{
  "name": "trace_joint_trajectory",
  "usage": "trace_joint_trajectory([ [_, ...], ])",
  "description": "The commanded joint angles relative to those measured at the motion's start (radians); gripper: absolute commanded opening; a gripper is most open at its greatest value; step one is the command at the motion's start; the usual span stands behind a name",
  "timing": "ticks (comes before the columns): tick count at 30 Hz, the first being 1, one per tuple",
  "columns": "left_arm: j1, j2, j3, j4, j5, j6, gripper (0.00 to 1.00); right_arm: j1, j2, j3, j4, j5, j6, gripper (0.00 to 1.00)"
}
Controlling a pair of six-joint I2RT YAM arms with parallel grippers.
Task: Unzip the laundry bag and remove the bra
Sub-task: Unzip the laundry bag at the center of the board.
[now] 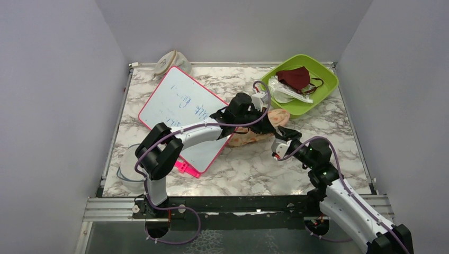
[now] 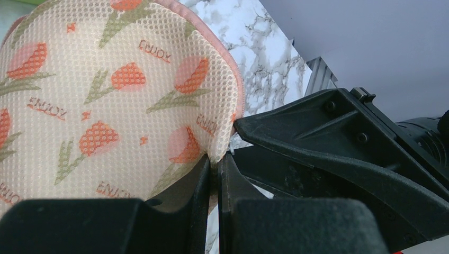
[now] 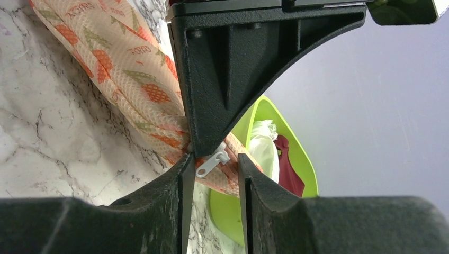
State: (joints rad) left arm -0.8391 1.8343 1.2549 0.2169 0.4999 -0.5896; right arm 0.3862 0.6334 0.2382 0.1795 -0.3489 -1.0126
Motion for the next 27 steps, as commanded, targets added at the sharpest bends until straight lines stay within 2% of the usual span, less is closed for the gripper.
trace_joint_trajectory([
  [1,-0.001,0.007,0.024,-0.011,0.046,0.004,0.00,-0.005,-0.031,-0.010,0.028,0.093,0.006,0.32],
  [14,-0.001,0.006,0.022,-0.011,0.043,0.008,0.00,-0.005,-0.081,-0.017,-0.016,0.101,-0.001,0.24],
  [19,-0.001,0.006,0.020,-0.003,0.052,0.004,0.00,-0.004,-0.042,-0.018,0.007,0.063,0.017,0.24],
  [23,0.000,0.007,0.021,-0.006,0.046,0.011,0.00,-0.004,-0.020,-0.012,-0.019,-0.014,0.014,0.26],
  [27,-0.001,0.006,0.023,-0.013,0.040,0.017,0.00,-0.004,-0.035,-0.027,-0.015,-0.053,0.018,0.32],
])
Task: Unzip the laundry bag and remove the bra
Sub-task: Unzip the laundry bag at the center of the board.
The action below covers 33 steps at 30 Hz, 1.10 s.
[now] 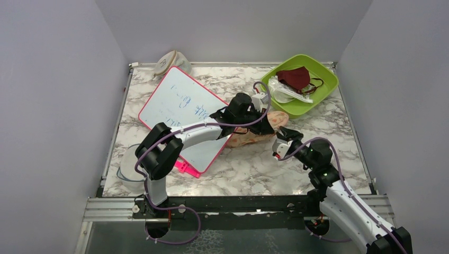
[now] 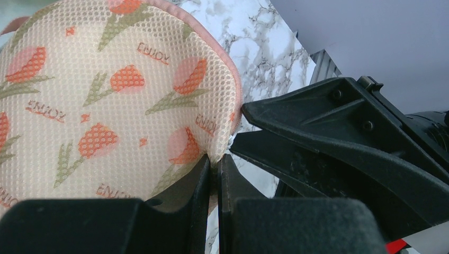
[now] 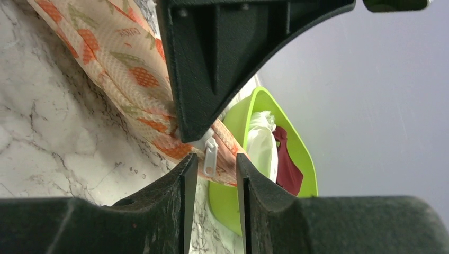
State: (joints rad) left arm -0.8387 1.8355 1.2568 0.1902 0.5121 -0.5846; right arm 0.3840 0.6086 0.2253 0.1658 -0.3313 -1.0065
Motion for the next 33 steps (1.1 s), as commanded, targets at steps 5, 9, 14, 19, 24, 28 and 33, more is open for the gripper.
trace_joint_trajectory([
  [5,-0.001,0.005,0.021,0.017,0.035,0.006,0.00,-0.002,0.001,-0.010,0.008,-0.060,0.008,0.27],
  [9,-0.004,0.001,0.021,0.018,0.034,0.009,0.00,-0.003,0.024,-0.009,0.036,-0.023,0.020,0.23],
  [14,-0.009,-0.004,0.021,0.013,0.023,0.021,0.00,-0.002,0.052,-0.004,0.057,-0.004,0.068,0.25],
  [19,-0.021,-0.018,0.009,0.027,0.017,0.042,0.00,-0.002,0.069,-0.009,0.076,-0.007,0.097,0.29],
  [24,-0.026,-0.030,-0.006,0.053,0.023,0.047,0.00,-0.003,0.080,-0.011,0.083,0.010,0.097,0.28],
  [28,-0.027,-0.029,-0.009,0.064,0.034,0.040,0.00,-0.002,0.093,-0.004,0.097,0.012,0.104,0.23],
  [33,-0.027,-0.030,-0.008,0.063,0.032,0.042,0.00,-0.002,0.094,-0.007,0.103,0.005,0.120,0.12],
])
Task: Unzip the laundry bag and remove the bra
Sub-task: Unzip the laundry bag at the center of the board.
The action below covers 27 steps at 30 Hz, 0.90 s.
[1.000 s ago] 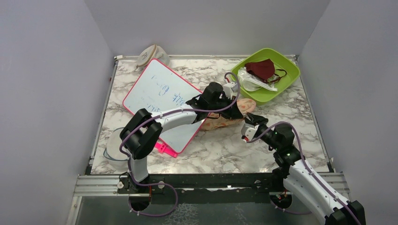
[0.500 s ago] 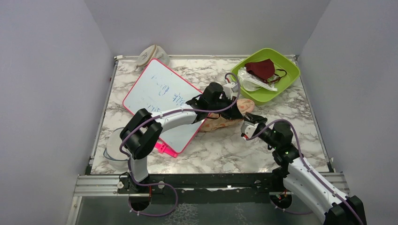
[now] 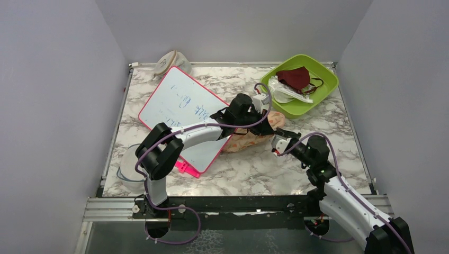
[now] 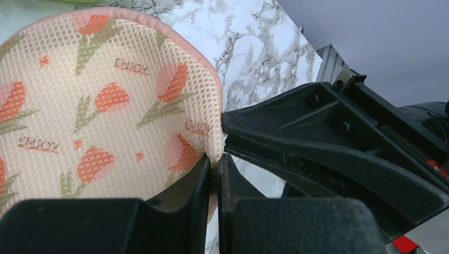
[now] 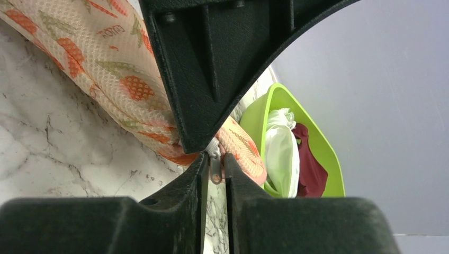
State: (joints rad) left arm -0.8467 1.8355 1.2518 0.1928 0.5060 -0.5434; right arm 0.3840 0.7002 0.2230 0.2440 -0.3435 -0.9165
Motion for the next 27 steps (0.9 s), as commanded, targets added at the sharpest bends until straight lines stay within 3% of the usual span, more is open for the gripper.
trace_joint_trajectory([
  [1,-0.019,-0.030,-0.004,0.059,0.036,0.002,0.00,-0.003,0.000,-0.005,0.027,0.015,0.037,0.05],
  [13,-0.020,-0.052,-0.007,0.038,-0.011,0.044,0.00,-0.003,-0.057,-0.002,-0.014,0.117,0.142,0.01],
  [20,-0.020,-0.057,-0.011,0.045,-0.010,0.050,0.00,-0.002,-0.066,0.028,-0.100,0.084,0.207,0.01],
  [27,-0.021,-0.063,-0.011,0.026,-0.033,0.109,0.00,-0.002,-0.029,0.097,-0.152,0.236,0.317,0.01],
])
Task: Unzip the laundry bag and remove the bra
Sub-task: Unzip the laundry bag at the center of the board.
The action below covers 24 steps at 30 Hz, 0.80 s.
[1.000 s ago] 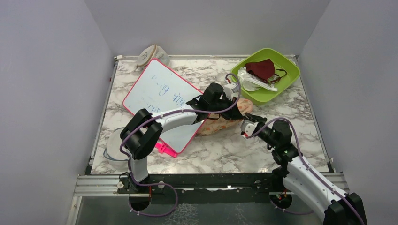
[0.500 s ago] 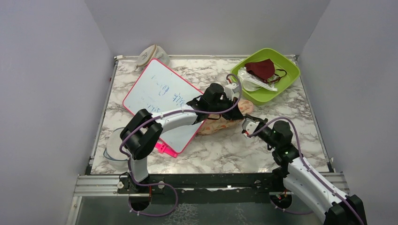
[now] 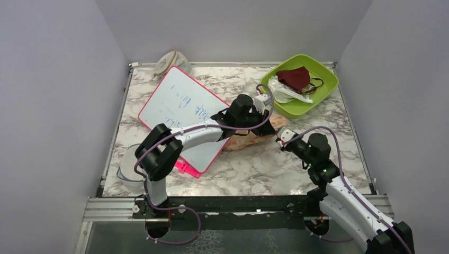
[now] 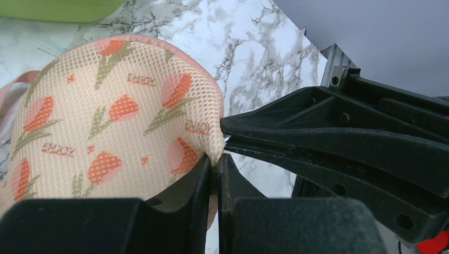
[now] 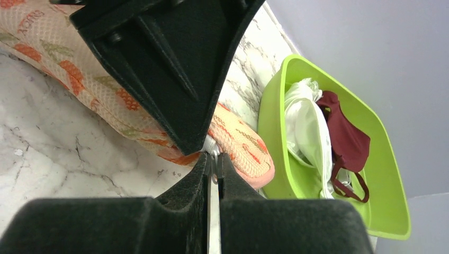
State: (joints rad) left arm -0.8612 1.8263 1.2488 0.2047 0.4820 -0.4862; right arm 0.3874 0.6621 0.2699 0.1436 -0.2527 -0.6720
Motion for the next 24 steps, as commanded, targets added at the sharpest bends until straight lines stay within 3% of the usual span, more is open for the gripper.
trace_joint_trajectory([
  [1,-0.008,-0.056,-0.010,0.013,-0.012,0.067,0.00,-0.006,0.011,0.053,-0.053,0.159,0.073,0.01],
  [12,-0.018,-0.092,-0.058,0.040,-0.083,0.205,0.00,-0.005,-0.025,0.078,-0.184,0.276,0.013,0.01],
  [16,-0.019,-0.096,-0.064,0.050,-0.077,0.218,0.00,-0.005,-0.086,0.055,-0.178,0.173,0.008,0.01],
  [19,-0.020,-0.096,-0.069,0.073,-0.048,0.202,0.00,-0.006,-0.123,0.025,-0.149,0.068,0.005,0.10],
  [24,-0.024,-0.090,-0.072,0.096,-0.010,0.169,0.00,-0.006,-0.092,0.018,-0.071,0.072,0.030,0.18],
])
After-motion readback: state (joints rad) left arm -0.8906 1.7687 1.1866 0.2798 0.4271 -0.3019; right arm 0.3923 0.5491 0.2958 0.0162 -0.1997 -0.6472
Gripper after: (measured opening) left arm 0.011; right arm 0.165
